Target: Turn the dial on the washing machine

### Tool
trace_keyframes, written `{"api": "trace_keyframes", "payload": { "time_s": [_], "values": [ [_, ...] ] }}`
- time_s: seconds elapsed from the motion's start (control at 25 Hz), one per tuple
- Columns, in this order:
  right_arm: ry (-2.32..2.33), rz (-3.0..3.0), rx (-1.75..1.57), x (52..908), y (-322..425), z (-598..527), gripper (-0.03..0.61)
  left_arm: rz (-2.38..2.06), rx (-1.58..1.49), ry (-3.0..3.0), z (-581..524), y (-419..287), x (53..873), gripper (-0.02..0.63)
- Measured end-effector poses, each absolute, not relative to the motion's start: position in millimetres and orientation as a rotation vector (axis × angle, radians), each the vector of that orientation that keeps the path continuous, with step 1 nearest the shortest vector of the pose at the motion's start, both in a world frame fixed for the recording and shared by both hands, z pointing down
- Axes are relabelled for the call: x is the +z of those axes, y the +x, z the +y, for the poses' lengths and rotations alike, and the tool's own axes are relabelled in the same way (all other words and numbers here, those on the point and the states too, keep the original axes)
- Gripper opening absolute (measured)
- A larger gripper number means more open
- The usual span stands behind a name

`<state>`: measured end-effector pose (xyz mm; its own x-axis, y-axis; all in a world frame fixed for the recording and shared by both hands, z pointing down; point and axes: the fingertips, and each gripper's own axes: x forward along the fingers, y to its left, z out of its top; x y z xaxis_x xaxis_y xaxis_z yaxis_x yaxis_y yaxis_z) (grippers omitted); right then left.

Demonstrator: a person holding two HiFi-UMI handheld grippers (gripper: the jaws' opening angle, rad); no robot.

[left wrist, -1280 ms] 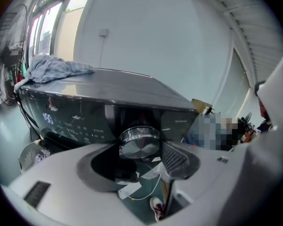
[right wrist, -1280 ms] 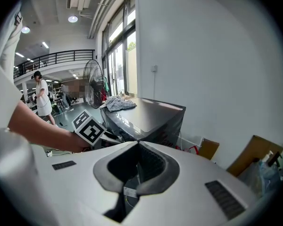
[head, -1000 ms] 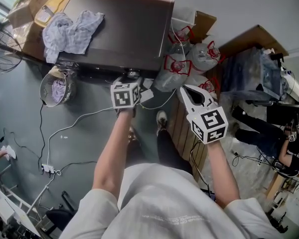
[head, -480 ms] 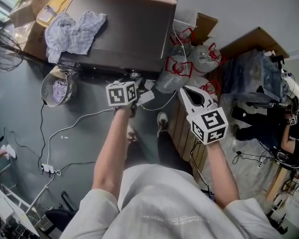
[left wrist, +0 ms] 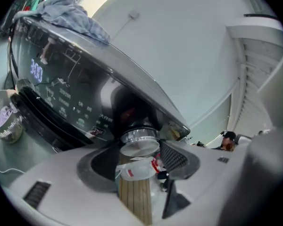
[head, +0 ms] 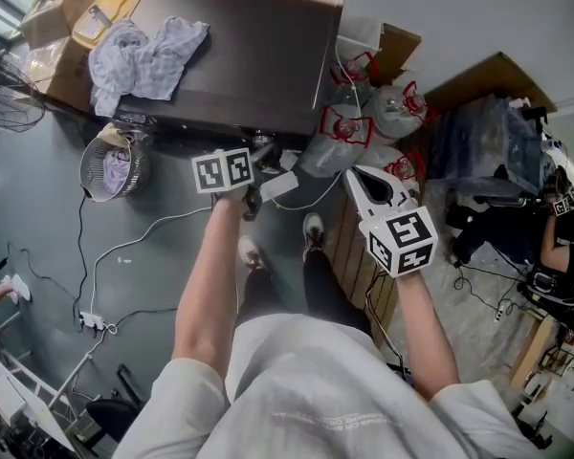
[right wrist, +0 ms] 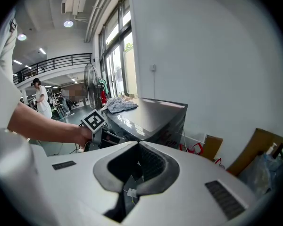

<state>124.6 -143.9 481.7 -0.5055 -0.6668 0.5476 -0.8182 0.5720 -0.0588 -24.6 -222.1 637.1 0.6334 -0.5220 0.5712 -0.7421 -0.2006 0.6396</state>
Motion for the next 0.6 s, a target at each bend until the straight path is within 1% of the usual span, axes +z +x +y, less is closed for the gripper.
{"api": "trace_keyframes", "payload": {
  "time_s": [0.2, 0.4, 0.6],
  "values": [
    [1.197, -2.320, 0.429, 483.6, 125.9, -142.6, 0.014, -0.949, 0.241, 1.857, -222.3, -23.8, 638.7, 0.275],
    [1.209, -2.315, 0.407, 478.6, 127.0, -145.0, 0.014, -1.002, 0.340, 1.919, -220.8, -19.4, 642.4, 0.284],
    [1.217, -2.321, 0.333, 459.5, 134.1, -154.3, 0.014, -1.068, 0.429, 1.975, -211.6, -32.5, 630.2, 0.287]
  ]
}}
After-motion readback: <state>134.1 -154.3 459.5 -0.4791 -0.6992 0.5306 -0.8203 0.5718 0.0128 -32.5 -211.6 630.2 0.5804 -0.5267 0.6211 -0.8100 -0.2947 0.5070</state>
